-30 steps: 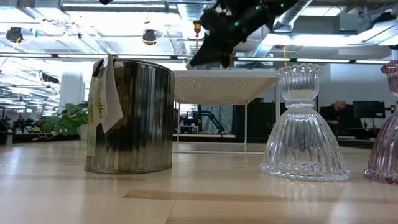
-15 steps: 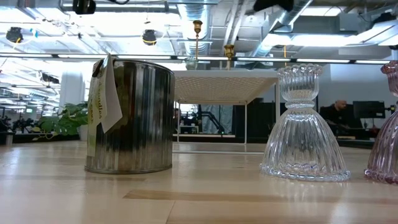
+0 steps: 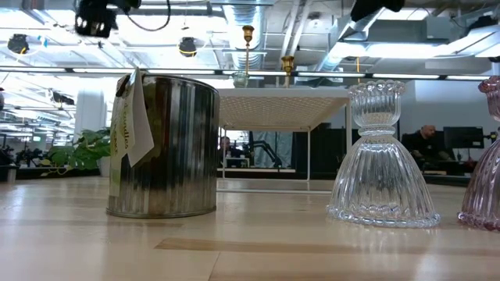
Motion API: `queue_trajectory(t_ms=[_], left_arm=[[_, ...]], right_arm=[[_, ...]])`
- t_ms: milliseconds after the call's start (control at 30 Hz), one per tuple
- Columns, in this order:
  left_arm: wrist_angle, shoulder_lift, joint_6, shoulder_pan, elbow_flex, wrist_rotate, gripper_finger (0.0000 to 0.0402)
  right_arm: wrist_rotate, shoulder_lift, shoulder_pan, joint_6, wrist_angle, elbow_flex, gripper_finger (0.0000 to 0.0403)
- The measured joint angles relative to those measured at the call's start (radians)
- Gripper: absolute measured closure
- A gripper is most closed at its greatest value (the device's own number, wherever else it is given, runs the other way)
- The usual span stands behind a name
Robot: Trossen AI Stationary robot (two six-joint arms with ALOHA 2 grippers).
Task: Pick & Place candle stick holders
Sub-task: Put the pink glass candle holder on the shelf
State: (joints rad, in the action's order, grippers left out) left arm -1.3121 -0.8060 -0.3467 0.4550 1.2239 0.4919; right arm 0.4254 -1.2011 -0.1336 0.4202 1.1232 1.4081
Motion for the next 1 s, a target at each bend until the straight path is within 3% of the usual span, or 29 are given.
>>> queue_trajectory(t_ms=[133, 333, 533, 667, 1000], left_arm=[[-0.001, 0.001, -0.024, -0.072, -0.108, -0.001, 0.0203], [0.002, 0.012, -0.027, -0.157, -0.201, -0.007, 0.0213], [-0.002, 0.045, -0.026, -0.187, -0.246, -0.028, 0.0227], [0.001, 0.071, -0.025, -0.187, -0.257, -0.051, 0.0229], [0.007, 0.097, 0.021, -0.187, -0.278, -0.096, 0.0229]], right_arm=[[-0.001, 0.003, -0.02, 0.027, 0.041, 0.0, 0.0297], [-0.018, 0.0, -0.059, 0.079, 0.135, 0.001, 0.0229], [-0.198, -0.064, -0.132, 0.048, 0.07, -0.021, 0.0183], [-0.338, -0.142, -0.194, 0.045, 0.037, -0.023, 0.0162], [-0.443, -0.313, -0.345, 0.105, -0.06, -0.022, 0.0152]])
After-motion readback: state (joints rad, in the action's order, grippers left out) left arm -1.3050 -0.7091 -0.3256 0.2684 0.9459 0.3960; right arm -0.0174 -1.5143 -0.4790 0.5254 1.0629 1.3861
